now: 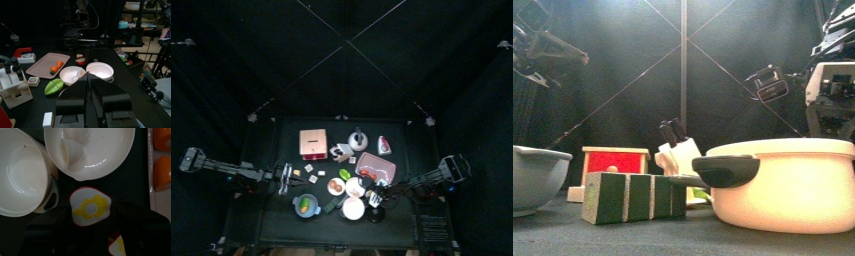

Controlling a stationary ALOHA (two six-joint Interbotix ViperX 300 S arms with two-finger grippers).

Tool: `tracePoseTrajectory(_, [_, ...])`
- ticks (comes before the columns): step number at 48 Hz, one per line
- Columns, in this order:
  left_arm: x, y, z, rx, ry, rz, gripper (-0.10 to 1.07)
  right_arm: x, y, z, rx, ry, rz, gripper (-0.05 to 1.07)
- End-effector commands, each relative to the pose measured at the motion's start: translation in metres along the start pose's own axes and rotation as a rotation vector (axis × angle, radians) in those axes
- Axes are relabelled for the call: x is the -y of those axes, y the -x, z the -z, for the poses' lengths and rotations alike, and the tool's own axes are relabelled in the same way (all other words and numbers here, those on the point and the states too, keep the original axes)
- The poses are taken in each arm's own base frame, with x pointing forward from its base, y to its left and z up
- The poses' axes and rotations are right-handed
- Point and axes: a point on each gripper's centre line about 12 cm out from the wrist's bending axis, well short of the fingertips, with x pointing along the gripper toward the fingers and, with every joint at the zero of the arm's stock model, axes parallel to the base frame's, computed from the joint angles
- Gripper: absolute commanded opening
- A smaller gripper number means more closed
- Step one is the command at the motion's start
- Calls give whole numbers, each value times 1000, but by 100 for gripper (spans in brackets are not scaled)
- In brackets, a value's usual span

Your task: Place apple half in pot

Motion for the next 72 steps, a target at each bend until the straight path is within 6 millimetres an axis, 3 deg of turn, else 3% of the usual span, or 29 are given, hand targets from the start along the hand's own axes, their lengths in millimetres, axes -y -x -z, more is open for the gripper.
tracePoseTrajectory(1, [0,-2,-5,17,1,-3,50,-14,17,-17,66,10,-56,79])
tracePoseTrajectory(13, [0,-2,-4,15,1,-3,50,-40,40,-51,181,50,-126,79])
tracePoseTrajectory(36, [0,-2,-4,12,0,-3,50,-88,-3,-46,145,176,-138,80])
tracePoseTrajectory(49, [-1,-1,-3,11,-2,-6,50,-93,-21,-42,105,177,-104,84])
tracePoseTrajectory(62, [-1,-1,-3,9,-2,-6,50,-95,-22,-44,106,182,-98,96])
tracePoseTrajectory(72, [-1,-1,-2,8,-2,-6,50,-95,-21,-44,104,172,-98,99])
